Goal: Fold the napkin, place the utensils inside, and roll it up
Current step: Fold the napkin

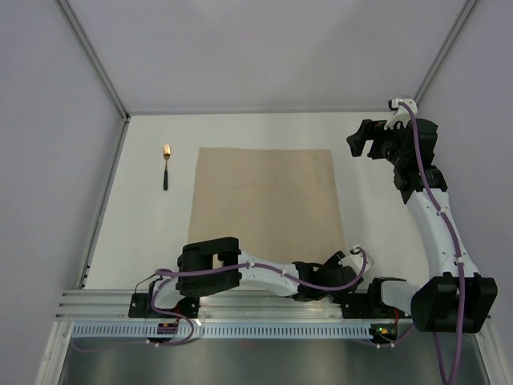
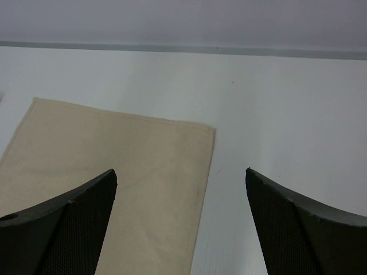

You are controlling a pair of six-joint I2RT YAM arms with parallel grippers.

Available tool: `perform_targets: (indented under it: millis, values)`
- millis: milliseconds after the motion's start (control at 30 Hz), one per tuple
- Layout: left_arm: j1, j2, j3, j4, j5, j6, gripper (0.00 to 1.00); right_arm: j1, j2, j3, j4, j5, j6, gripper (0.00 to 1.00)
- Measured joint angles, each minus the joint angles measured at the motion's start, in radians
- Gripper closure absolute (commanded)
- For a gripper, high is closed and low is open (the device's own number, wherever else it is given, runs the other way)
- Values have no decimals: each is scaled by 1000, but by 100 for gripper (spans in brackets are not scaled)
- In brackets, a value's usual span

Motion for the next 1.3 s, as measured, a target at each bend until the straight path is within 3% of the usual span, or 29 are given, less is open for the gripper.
perform_targets:
  millis: [267,500,867,1300]
  values:
    - [0,3,-2,9,-24,0,65,0,0,0,0,-1,0,2]
    - [2,5,-3,14,-36,1,78,0,6,0,-3,-6,0,2]
    - [46,-47,-65,47,52,-5,88,0,13,0,-5,-8,0,2]
    - [254,-236,-212,165,272,-153,98,0,23,0,-6,-16,0,2]
